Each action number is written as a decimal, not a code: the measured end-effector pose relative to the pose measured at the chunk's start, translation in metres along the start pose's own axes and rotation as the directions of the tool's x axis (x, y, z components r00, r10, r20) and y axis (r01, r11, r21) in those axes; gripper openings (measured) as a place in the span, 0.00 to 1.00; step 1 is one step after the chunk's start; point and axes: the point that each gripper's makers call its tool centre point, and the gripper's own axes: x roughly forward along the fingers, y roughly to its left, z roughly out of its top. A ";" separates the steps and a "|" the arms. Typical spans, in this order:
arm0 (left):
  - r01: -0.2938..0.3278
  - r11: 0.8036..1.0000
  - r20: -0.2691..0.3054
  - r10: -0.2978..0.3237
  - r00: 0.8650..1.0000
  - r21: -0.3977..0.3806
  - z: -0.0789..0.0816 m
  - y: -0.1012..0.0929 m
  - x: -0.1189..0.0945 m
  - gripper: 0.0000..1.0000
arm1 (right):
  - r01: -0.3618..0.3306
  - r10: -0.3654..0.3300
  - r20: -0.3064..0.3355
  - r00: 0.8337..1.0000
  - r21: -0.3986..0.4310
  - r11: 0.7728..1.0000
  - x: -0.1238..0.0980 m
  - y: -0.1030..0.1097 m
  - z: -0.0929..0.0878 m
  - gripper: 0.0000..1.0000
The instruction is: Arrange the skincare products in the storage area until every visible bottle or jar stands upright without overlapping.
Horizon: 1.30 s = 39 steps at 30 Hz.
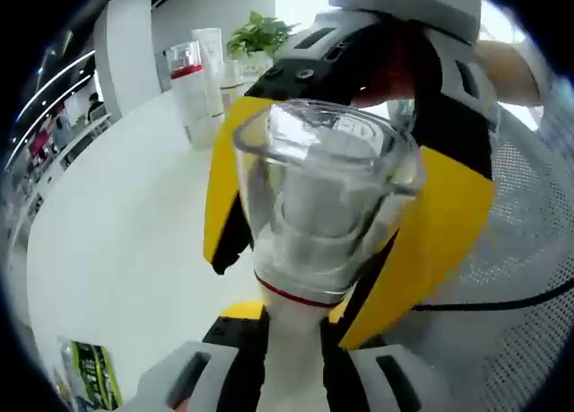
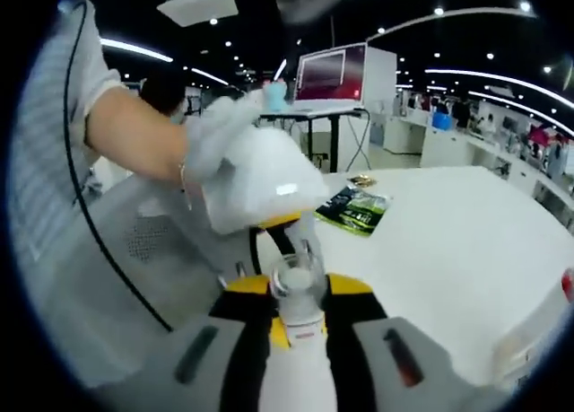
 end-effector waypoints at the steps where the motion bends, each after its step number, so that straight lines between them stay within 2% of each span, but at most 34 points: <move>1: 0.001 1.000 0.003 -0.001 1.000 0.000 0.000 0.000 0.000 0.23 | 0.005 -0.005 -0.015 1.000 0.006 1.000 0.001 0.000 -0.005 0.22; 2: 0.002 1.000 0.007 -0.002 1.000 -0.002 0.000 0.000 0.000 0.23 | 0.014 -0.015 -0.044 0.999 -0.014 1.000 0.003 -0.002 -0.013 0.23; 3: 0.004 1.000 0.009 -0.004 1.000 -0.002 0.000 0.000 0.000 0.23 | 0.010 -0.013 -0.110 0.994 -0.030 0.999 0.003 -0.001 -0.027 0.22; 4: 0.006 1.000 0.011 -0.006 1.000 0.003 0.000 -0.001 0.000 0.23 | 0.016 -0.030 -0.174 0.984 -0.081 0.997 0.005 -0.002 -0.043 0.22; 5: 0.008 1.000 0.014 -0.008 1.000 0.004 0.001 -0.001 0.000 0.23 | 0.016 -0.040 -0.208 0.977 -0.118 0.993 0.007 -0.001 -0.053 0.22; 6: 0.015 0.999 0.007 -0.015 1.000 0.028 -0.001 -0.001 -0.001 0.22 | 0.029 -0.041 -0.099 0.994 -0.121 0.992 0.010 -0.001 -0.038 0.23; 7: 0.010 1.000 0.020 -0.010 1.000 -0.007 0.000 0.000 0.000 0.22 | 0.048 -0.050 -0.138 0.989 -0.019 0.999 0.001 -0.001 -0.047 0.23; 8: 0.008 1.000 0.022 -0.008 1.000 -0.003 0.000 0.000 0.000 0.22 | 0.055 -0.053 -0.139 0.989 0.007 0.998 -0.001 -0.002 -0.047 0.23; 10: 0.008 1.000 0.022 -0.008 1.000 -0.001 0.000 0.000 0.001 0.22 | 0.045 -0.051 -0.144 0.988 -0.044 0.998 0.003 -0.004 -0.044 0.23; 14: 0.010 1.000 0.019 -0.010 1.000 0.005 0.001 0.000 0.001 0.22 | 0.043 -0.046 -0.149 0.988 -0.027 0.999 0.003 -0.004 -0.044 0.22; 17: -0.010 1.000 0.010 0.010 1.000 -0.006 0.001 0.002 0.001 0.24 | 0.043 -0.040 -0.141 0.989 0.021 0.999 0.004 -0.004 -0.043 0.20; 26: -0.050 0.999 0.000 0.050 0.999 0.008 0.001 0.007 -0.001 0.29 | 0.118 -0.114 -0.144 0.983 0.016 0.993 0.007 -0.014 -0.042 0.20; 30: -0.061 0.998 -0.008 0.061 0.998 0.006 0.000 0.009 -0.001 0.29 | 0.182 -0.174 -0.142 0.974 0.045 0.982 0.003 -0.030 -0.045 0.20; 35: -0.062 0.998 -0.013 0.062 0.998 0.012 0.000 0.009 -0.001 0.29 | 0.287 -0.274 -0.143 0.951 0.084 0.954 -0.007 -0.054 -0.049 0.20; 37: -0.062 0.998 -0.015 0.062 0.998 0.013 0.000 0.009 -0.001 0.29 | 0.341 -0.324 -0.147 0.934 0.103 0.935 -0.013 -0.065 -0.052 0.20; 39: -0.063 0.998 -0.015 0.063 0.998 0.015 0.000 0.009 -0.001 0.29 | 0.417 -0.398 -0.158 0.904 0.114 0.902 -0.021 -0.081 -0.055 0.20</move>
